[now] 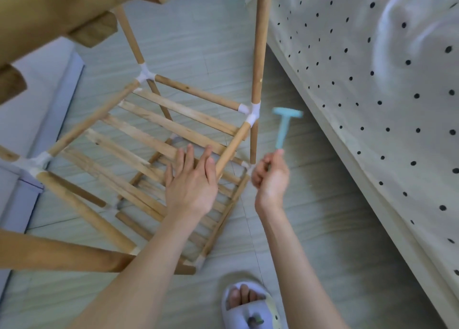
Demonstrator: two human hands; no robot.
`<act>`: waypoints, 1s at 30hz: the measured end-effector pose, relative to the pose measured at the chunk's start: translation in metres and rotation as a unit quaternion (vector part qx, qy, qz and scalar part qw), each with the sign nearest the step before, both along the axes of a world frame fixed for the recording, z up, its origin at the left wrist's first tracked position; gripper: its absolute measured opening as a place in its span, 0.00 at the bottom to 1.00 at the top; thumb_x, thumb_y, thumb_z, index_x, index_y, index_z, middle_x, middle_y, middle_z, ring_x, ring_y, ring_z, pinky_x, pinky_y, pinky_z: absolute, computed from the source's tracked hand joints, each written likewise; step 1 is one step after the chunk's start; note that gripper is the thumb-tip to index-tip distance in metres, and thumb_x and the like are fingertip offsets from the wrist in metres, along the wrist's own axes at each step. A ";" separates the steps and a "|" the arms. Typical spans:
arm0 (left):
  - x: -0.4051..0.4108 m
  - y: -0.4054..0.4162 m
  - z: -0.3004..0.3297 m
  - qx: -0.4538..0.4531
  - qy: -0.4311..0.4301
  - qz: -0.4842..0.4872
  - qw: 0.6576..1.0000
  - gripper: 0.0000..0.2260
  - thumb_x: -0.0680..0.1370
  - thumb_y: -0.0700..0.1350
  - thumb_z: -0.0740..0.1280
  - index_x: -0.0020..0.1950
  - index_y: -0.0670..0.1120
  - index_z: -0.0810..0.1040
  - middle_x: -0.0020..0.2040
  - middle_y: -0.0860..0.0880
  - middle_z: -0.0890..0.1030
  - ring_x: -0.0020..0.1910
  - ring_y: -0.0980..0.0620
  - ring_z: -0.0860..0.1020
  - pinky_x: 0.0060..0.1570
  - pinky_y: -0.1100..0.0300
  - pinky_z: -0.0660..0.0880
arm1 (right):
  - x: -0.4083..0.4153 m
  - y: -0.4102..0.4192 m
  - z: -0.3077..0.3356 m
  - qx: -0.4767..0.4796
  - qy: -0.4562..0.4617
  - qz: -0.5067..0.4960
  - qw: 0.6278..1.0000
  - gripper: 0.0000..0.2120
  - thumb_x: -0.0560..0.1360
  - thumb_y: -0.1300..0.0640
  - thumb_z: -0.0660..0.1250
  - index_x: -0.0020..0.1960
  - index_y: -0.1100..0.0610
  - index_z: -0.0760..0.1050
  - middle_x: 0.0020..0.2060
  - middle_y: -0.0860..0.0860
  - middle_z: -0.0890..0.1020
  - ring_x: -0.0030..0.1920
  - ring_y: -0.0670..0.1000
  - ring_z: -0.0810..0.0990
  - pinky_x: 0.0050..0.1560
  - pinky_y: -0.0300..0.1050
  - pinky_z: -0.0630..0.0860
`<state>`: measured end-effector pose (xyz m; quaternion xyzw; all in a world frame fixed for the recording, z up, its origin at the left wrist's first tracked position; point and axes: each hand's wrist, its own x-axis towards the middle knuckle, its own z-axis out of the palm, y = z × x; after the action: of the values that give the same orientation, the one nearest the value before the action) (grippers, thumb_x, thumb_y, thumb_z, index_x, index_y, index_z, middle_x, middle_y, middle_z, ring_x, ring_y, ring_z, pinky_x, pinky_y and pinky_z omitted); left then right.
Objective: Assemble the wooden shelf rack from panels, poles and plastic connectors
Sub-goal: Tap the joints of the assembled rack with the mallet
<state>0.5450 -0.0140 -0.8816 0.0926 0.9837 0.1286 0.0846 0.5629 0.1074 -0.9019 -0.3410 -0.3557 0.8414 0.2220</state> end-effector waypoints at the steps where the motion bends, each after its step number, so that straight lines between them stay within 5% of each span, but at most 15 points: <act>1: 0.000 0.000 0.000 -0.001 0.001 -0.002 1.000 0.22 0.81 0.55 0.37 0.76 0.59 0.48 0.78 0.49 0.46 0.76 0.51 0.42 0.74 0.48 0.42 | 0.001 0.003 -0.002 0.000 0.009 -0.054 0.998 0.19 0.83 0.52 0.48 0.33 0.54 0.59 0.17 0.44 0.62 0.19 0.44 0.59 0.21 0.33 0.54; 5: -0.002 0.000 0.000 0.002 -0.003 0.002 1.000 0.22 0.81 0.55 0.38 0.76 0.59 0.48 0.78 0.49 0.47 0.76 0.51 0.42 0.74 0.48 0.42 | 0.004 -0.008 -0.003 0.064 -0.024 0.087 0.994 0.20 0.83 0.52 0.48 0.32 0.54 0.59 0.17 0.45 0.61 0.19 0.44 0.58 0.21 0.33 0.55; 9: -0.002 0.001 -0.001 0.005 0.003 0.004 1.000 0.22 0.81 0.55 0.38 0.76 0.59 0.49 0.78 0.49 0.47 0.76 0.51 0.42 0.74 0.49 0.42 | -0.002 -0.002 0.002 0.054 -0.037 -0.025 0.998 0.19 0.83 0.53 0.47 0.33 0.54 0.59 0.18 0.44 0.63 0.22 0.45 0.60 0.23 0.35 0.59; 12: -0.002 0.002 -0.002 0.003 0.006 0.010 1.000 0.22 0.81 0.54 0.39 0.76 0.59 0.50 0.78 0.49 0.48 0.76 0.50 0.43 0.74 0.48 0.42 | 0.002 -0.017 0.000 0.088 -0.064 0.148 0.983 0.19 0.83 0.53 0.47 0.33 0.53 0.58 0.20 0.47 0.60 0.21 0.46 0.58 0.20 0.33 0.56; 15: -0.003 0.002 -0.002 0.004 0.013 0.012 1.000 0.22 0.81 0.54 0.39 0.76 0.58 0.51 0.78 0.48 0.50 0.77 0.50 0.44 0.74 0.48 0.42 | 0.019 -0.021 -0.001 0.079 -0.051 0.150 0.984 0.20 0.83 0.53 0.47 0.33 0.54 0.58 0.20 0.48 0.61 0.21 0.47 0.59 0.21 0.36 0.57; 20: 0.008 -0.004 0.006 0.027 0.011 -0.008 1.000 0.22 0.83 0.51 0.41 0.76 0.50 0.55 0.78 0.47 0.51 0.77 0.48 0.45 0.74 0.48 0.43 | 0.054 -0.020 0.006 0.105 -0.082 0.184 0.974 0.20 0.83 0.54 0.46 0.36 0.58 0.65 0.28 0.55 0.74 0.27 0.51 0.71 0.26 0.41 0.69; 25: 0.057 -0.022 0.015 0.057 -0.001 -0.061 0.996 0.22 0.83 0.49 0.47 0.77 0.49 0.53 0.77 0.47 0.54 0.76 0.47 0.53 0.73 0.49 0.51 | 0.091 -0.025 0.018 0.114 -0.095 0.217 0.965 0.19 0.83 0.55 0.47 0.38 0.57 0.68 0.37 0.57 0.80 0.37 0.52 0.77 0.44 0.51 0.78; 30: 0.108 -0.055 0.031 0.182 0.041 -0.129 0.974 0.17 0.79 0.39 0.58 0.67 0.47 0.73 0.71 0.50 0.69 0.70 0.51 0.68 0.68 0.54 0.66 | 0.106 -0.049 0.026 0.130 -0.085 0.262 0.952 0.20 0.83 0.52 0.46 0.54 0.64 0.73 0.51 0.58 0.79 0.51 0.53 0.78 0.53 0.49 0.77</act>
<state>0.6534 -0.0693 -0.8506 0.2377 0.9261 0.2899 0.0420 0.6685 0.0587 -0.8757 -0.2742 -0.5565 0.7843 0.0047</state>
